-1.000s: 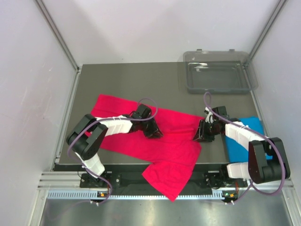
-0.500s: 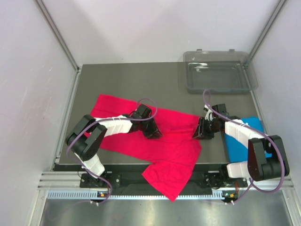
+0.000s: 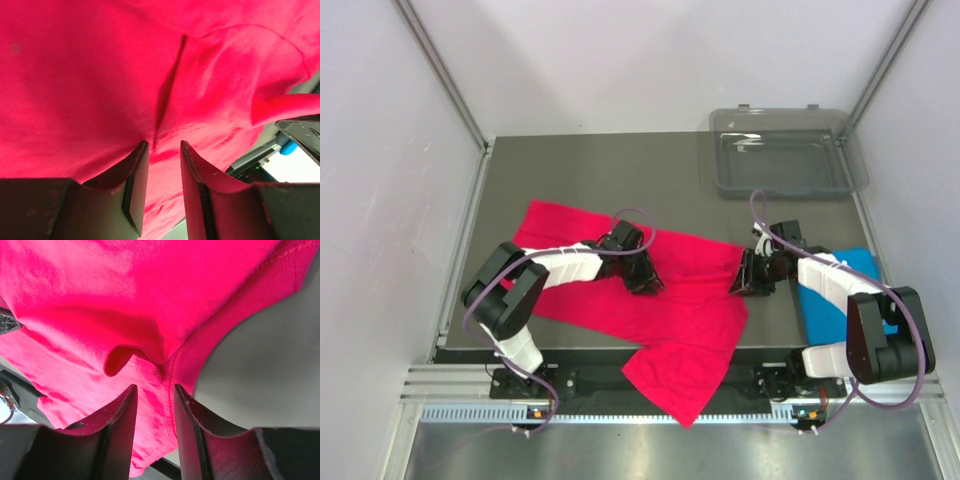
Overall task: Fold and stack the t-shirts
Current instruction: Fold the tshirt
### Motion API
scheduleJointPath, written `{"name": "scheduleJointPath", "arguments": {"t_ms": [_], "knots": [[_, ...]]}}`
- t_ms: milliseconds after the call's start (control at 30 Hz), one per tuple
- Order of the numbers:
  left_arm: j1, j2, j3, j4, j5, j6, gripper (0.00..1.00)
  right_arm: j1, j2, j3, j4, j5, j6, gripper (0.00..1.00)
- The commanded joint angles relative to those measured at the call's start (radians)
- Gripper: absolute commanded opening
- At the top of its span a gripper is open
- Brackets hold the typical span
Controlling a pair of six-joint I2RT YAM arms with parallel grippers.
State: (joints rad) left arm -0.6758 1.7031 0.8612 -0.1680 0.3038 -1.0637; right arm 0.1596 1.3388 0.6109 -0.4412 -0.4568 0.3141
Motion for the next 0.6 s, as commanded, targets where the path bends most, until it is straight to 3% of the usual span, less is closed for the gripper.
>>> {"name": "scheduleJointPath", "arguments": {"t_ms": [0, 300, 567], "knots": [[-0.004, 0.039, 0.032, 0.064, 0.023, 0.008, 0.36, 0.004, 0.005, 0.036, 0.016, -0.002, -0.017, 0.36], [-0.005, 0.029, 0.041, 0.067, 0.02, 0.005, 0.3, 0.014, 0.023, 0.044, 0.022, 0.006, -0.018, 0.36], [-0.005, 0.017, 0.021, 0.076, 0.032, 0.001, 0.19, 0.02, 0.043, 0.059, 0.036, 0.007, -0.01, 0.34]]}}
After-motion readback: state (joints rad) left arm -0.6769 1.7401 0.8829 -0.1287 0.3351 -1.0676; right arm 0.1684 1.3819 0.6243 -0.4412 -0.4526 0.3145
